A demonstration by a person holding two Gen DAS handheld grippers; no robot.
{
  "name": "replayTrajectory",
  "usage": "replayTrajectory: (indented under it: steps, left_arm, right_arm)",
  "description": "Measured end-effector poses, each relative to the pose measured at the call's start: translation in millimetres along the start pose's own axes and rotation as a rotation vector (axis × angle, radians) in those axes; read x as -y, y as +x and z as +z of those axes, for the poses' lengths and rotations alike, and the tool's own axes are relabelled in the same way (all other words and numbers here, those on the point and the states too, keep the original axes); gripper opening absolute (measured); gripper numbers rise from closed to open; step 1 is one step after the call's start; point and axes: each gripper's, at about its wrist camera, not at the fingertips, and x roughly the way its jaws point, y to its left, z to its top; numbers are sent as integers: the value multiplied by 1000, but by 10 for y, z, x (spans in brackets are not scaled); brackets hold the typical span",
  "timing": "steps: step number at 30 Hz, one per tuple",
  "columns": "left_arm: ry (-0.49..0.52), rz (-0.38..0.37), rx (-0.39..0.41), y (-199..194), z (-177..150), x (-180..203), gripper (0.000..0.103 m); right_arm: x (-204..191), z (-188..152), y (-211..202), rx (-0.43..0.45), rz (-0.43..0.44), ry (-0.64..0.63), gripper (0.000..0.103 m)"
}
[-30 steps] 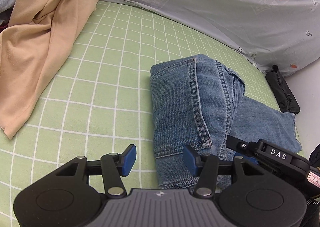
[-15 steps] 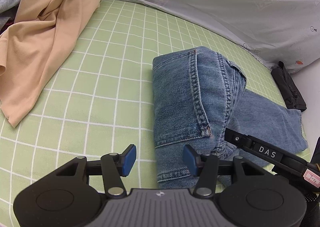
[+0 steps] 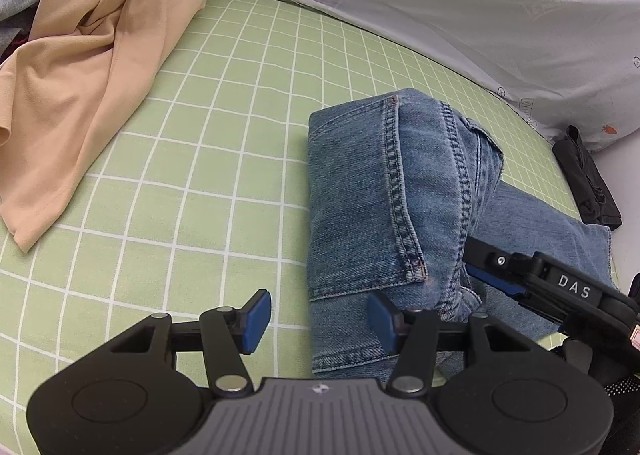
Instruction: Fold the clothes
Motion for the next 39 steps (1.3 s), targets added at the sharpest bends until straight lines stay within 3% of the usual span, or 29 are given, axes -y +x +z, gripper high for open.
replayTrajectory:
  steps: [5, 9, 12, 13, 15, 16, 18, 20, 25, 33, 36, 39]
  left_arm:
    - [13, 8, -3, 28, 17, 32, 56]
    - [13, 8, -2, 44, 24, 46, 56]
    - [4, 6, 1, 46, 36, 36, 57]
    - [2, 8, 2, 48, 37, 35, 58]
    - [-2, 10, 3, 53, 39, 35, 58]
    - [-4, 11, 2, 55, 43, 35, 59]
    - [-7, 13, 0, 59, 50, 35, 59]
    - [-3, 18, 1, 62, 65, 52, 59]
    - [57, 75, 25, 42, 97, 151, 59]
    - [116, 58, -7, 157, 68, 338, 59]
    - [138, 47, -23, 200, 50, 405, 59]
    - [162, 51, -35, 236, 34, 467, 59]
  right_arm:
    - [-59, 116, 52, 22, 39, 15, 58]
    - [88, 162, 327, -25, 42, 66, 81]
    - [225, 175, 461, -28, 98, 141, 82]
    - [219, 184, 480, -29, 131, 140, 79]
    - [202, 195, 507, -33, 211, 144, 45]
    - [179, 198, 502, -27, 222, 137, 44]
    - [125, 209, 470, -10, 215, 108, 29]
    - [101, 229, 382, 10, 181, 91, 23]
    - [46, 326, -21, 87, 103, 49, 16]
    - [-148, 672, -910, 285, -18, -154, 14]
    - [-205, 758, -1096, 336, -110, -300, 14]
    - [-29, 755, -960, 291, -307, -401, 15]
